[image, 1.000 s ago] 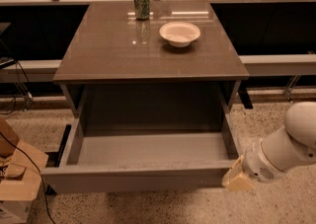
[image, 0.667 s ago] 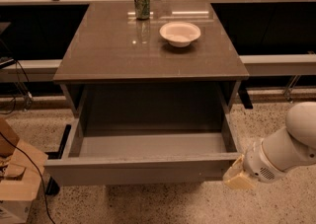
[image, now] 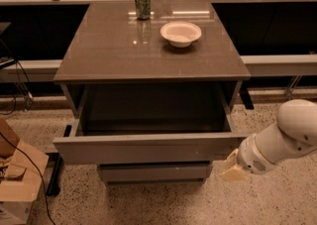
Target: Close top drawer
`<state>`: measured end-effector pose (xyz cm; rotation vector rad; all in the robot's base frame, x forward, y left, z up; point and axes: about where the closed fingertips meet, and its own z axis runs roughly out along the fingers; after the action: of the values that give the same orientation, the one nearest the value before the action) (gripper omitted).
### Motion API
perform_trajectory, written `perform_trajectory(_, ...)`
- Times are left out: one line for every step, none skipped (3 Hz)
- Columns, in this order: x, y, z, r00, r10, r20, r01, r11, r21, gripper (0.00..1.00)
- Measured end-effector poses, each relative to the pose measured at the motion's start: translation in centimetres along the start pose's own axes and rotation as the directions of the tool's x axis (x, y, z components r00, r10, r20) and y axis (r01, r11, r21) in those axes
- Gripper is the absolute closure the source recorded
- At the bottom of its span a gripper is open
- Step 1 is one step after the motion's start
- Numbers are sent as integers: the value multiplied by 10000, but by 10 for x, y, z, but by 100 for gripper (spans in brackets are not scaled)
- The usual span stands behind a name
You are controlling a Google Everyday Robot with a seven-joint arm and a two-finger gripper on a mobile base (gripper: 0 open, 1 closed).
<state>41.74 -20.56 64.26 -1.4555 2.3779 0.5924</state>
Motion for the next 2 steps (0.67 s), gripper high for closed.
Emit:
perform_trajectory(6,2,-3,9994,218,255,-232,9983,531,100)
perform_trajectory(-4,-14,-6,9964,-199,827,77,9893,1455,100)
